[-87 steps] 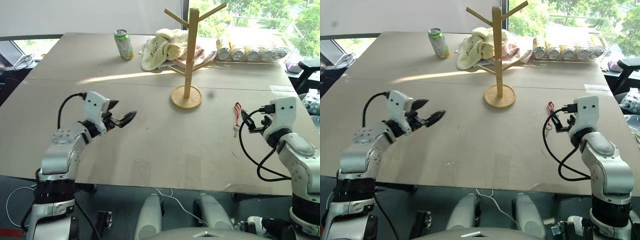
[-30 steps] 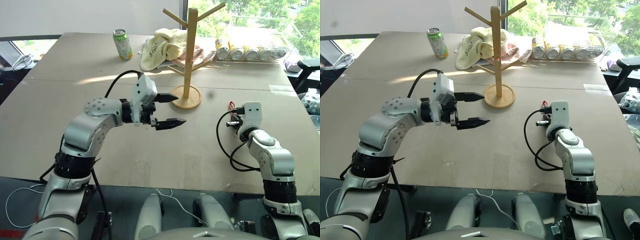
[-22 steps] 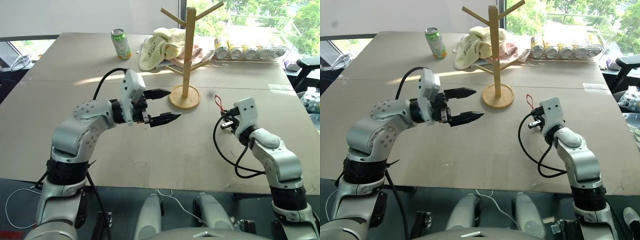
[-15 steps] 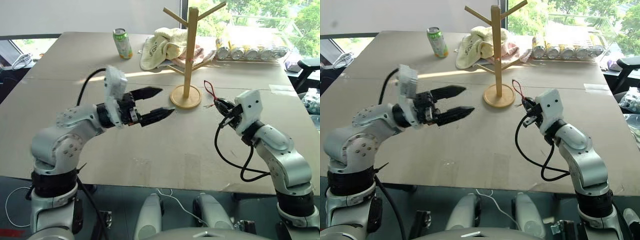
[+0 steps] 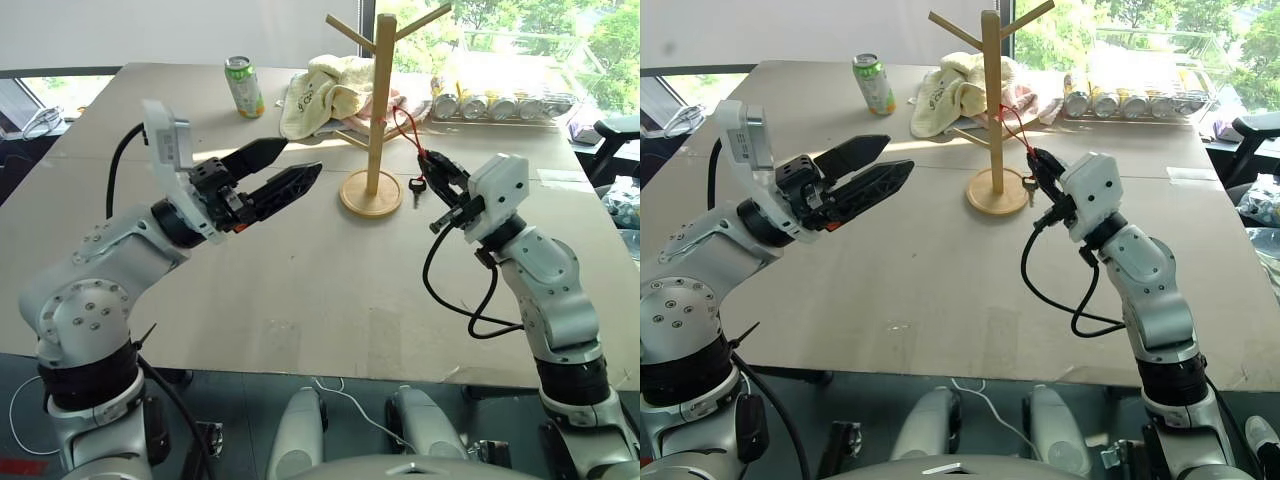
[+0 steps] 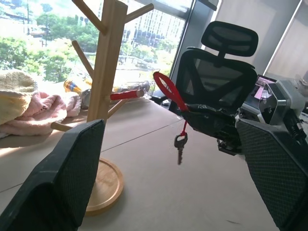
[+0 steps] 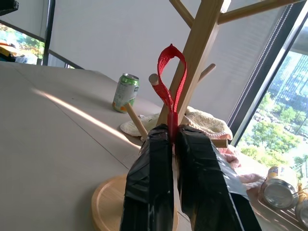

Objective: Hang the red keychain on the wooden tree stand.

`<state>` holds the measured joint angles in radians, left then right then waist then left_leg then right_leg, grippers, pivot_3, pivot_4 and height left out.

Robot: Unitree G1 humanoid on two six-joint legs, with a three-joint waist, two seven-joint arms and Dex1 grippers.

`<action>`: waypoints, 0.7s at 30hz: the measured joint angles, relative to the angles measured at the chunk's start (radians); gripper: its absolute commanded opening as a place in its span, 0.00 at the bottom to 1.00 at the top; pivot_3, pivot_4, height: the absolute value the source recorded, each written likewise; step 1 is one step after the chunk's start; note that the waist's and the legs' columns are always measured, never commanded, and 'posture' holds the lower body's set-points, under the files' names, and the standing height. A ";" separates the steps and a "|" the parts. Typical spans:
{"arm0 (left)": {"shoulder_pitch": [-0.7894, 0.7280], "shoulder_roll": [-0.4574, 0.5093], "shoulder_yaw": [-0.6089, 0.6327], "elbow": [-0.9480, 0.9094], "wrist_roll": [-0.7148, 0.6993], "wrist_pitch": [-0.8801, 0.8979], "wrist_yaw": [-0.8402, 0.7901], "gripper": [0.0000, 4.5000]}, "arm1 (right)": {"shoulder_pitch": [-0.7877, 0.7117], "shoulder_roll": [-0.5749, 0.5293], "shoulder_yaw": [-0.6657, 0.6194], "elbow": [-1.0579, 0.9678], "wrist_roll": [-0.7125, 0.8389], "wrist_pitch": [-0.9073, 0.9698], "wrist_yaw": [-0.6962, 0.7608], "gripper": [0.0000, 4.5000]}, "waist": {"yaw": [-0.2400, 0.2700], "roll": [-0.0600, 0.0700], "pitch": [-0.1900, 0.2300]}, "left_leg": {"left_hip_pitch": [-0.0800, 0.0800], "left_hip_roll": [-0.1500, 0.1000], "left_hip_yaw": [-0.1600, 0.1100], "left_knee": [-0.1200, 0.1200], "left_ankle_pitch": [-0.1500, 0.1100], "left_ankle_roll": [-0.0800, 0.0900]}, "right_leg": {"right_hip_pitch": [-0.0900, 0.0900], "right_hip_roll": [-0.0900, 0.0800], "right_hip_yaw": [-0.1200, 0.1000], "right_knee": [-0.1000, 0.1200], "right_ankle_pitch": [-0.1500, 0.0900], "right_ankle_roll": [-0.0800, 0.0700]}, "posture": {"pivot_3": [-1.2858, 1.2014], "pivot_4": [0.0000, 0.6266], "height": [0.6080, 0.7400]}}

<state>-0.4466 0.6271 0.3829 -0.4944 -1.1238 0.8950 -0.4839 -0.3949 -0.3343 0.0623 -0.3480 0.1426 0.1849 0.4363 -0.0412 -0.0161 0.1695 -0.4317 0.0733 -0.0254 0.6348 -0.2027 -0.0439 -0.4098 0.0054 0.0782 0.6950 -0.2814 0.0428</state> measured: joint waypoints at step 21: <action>-0.002 0.012 -0.044 0.005 0.024 -0.075 -0.015 1.00 | -0.054 0.052 0.042 0.120 -0.051 -0.013 -0.013 0.01 | 0.001 0.000 0.000 | 0.000 0.000 0.000 0.000 0.000 0.000 | 0.000 0.000 0.000 0.000 0.000 -0.001 | 0.52 0.24 0.94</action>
<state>-0.4487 0.6390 0.3387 -0.4897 -1.0993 0.8196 -0.4988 -0.4491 -0.2819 0.1047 -0.2278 0.0911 0.1716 0.4231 -0.0399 -0.0162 0.1696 -0.4318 0.0733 -0.0254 0.6348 -0.2026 -0.0439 -0.4098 0.0053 0.0782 0.6950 -0.2809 0.0421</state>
